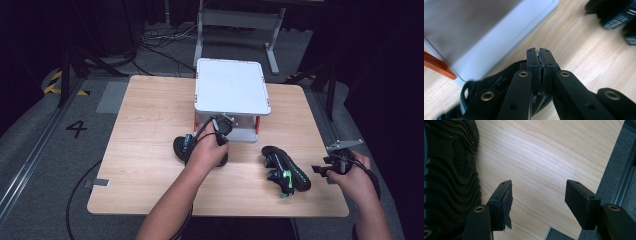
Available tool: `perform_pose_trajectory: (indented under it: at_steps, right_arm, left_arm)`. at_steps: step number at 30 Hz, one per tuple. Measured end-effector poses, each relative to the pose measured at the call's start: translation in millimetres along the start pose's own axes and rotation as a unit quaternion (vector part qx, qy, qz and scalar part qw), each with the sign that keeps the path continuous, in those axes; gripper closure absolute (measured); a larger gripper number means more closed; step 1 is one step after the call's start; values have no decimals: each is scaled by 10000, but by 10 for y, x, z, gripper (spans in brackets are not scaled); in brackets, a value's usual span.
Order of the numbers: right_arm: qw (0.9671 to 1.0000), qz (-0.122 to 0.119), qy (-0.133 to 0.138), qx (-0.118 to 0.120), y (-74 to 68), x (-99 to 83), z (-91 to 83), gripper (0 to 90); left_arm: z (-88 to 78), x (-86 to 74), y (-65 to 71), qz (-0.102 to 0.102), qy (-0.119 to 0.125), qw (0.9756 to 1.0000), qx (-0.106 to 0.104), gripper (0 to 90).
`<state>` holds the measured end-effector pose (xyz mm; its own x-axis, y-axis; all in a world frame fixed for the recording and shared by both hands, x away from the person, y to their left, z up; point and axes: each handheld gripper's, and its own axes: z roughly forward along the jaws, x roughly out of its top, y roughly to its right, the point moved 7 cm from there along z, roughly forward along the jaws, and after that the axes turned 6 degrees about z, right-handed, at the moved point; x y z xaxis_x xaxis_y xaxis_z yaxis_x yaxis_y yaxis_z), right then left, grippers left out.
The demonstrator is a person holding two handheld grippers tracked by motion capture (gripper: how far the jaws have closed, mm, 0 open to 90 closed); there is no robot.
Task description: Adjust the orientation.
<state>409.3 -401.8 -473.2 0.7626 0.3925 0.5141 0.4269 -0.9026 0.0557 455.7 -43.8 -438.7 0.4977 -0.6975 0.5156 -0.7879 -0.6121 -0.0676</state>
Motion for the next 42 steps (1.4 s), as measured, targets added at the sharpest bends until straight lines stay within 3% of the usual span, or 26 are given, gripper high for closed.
perform_pose_trajectory:
  at_steps: [5, 9, 10, 15, 17, 21, 23, 25, 29, 32, 34, 37, 38, 42]
  right_arm:
    - [10000, -23, 28, 8, -2, 49, 6, 396]
    - [9999, -116, 82, 69, -37, 176, 49, 395]
    - [9999, -116, 82, 69, -37, 176, 49, 395]
    - [9996, -232, 69, 126, -106, 272, 106, 395]
    - [9995, -264, 73, 153, -134, 306, 119, 395]
    - [9993, -326, 48, 173, -178, 352, 157, 394]
    - [9992, -352, 19, 185, -200, 362, 181, 394]
    - [9990, -381, 13, 214, -222, 369, 194, 394]
    - [9991, -369, 19, 215, -213, 359, 194, 393]
    - [9993, -322, 44, 204, -178, 332, 172, 391]
    - [9994, -295, 50, 171, -150, 316, 158, 390]
    - [9996, -236, 72, 157, -118, 292, 136, 389]
    - [9996, -236, 72, 157, -118, 292, 136, 389]
    - [9996, -232, 80, 161, -129, 277, 123, 386]
  left_arm:
    - [-180, -125, 83, 172, 19, 9998, -28, 881]
    - [-506, -418, 148, 283, 47, 9996, 5, 880]
    - [-506, -418, 148, 283, 47, 9996, 5, 880]
    - [-827, -845, 165, 192, -128, 9996, 191, 879]
    - [-875, -1000, 156, 136, -263, 9991, 299, 878]
    - [-894, -1235, 132, -16, -460, 9987, 239, 874]
    - [-881, -1259, 142, -83, -463, 9988, 119, 868]
    - [-842, -1225, 180, -16, -410, 9991, -90, 868]
    - [-783, -1158, 254, 107, -433, 9988, -205, 870]
    - [-758, -1191, 247, 51, -567, 9981, -241, 823]
    - [-773, -1211, 221, 66, -625, 9979, -172, 739]
    - [-827, -1181, 179, 18, -523, 9986, -30, 544]
    - [-849, -1161, 155, -34, -446, 9990, 35, 544]
    - [-878, -1070, -36, -170, -181, 9986, 474, 382]
